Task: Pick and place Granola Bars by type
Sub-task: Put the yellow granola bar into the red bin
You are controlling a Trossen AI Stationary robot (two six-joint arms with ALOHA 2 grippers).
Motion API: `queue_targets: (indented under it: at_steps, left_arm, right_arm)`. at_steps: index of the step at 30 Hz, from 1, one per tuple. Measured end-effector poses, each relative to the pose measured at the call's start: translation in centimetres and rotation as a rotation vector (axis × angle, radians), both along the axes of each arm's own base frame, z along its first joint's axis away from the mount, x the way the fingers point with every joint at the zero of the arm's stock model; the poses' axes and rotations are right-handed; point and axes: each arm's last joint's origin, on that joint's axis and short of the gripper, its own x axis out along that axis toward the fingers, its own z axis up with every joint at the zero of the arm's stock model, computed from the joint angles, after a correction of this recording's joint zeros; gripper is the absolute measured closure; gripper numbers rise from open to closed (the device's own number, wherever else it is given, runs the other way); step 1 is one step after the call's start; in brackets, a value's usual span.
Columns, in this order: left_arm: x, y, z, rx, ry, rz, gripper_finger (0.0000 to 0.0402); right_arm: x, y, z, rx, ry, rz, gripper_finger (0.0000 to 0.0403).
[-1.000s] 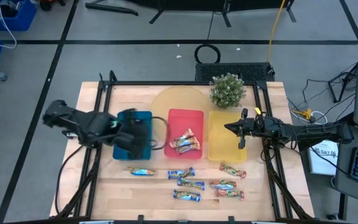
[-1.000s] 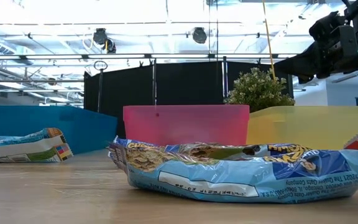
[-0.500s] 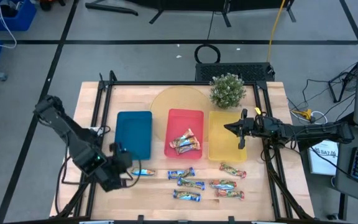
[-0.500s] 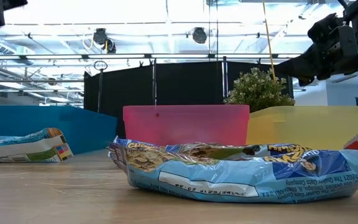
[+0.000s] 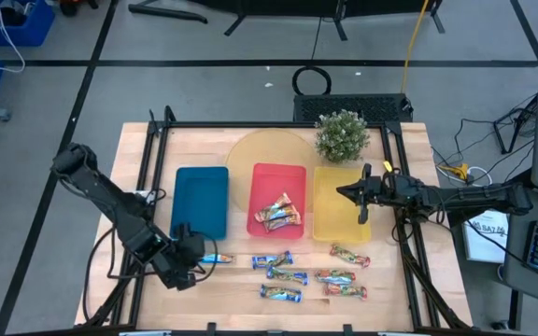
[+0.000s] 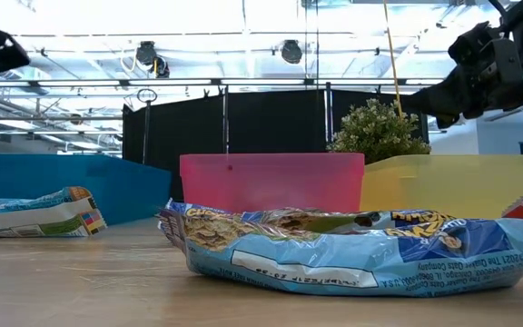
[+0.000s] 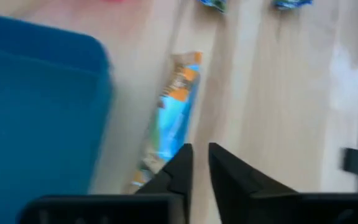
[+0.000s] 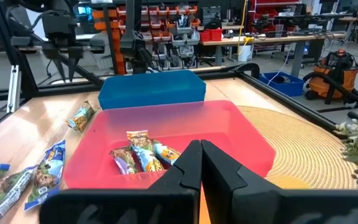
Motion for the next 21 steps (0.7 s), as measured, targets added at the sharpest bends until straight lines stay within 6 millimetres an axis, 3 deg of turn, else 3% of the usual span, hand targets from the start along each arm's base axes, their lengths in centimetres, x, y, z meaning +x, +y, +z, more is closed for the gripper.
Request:
queue_targets:
  at_steps: [4, 11, 15, 21]
  left_arm:
    - [0.1, -0.3, -0.6, -0.066, 0.021, -0.041, 0.0276]
    - [0.7, -0.6, -2.3, -0.003, 0.071, -0.114, 0.0170]
    - [1.2, -0.4, -3.1, 0.023, 0.102, -0.124, 0.0149]
    - [1.6, 0.0, -4.2, 0.095, 0.165, -0.155, 0.0147]
  right_arm:
    - [0.0, 0.0, 0.0, 0.008, 0.003, -0.001, 0.0403]
    - [0.1, 0.0, -0.1, 0.009, 0.009, -0.001, 0.0403]
    - [0.1, 0.0, -0.1, 0.009, 0.010, -0.001, 0.0403]
    - [0.1, 0.0, -0.1, 0.012, 0.012, -0.001, 0.0403]
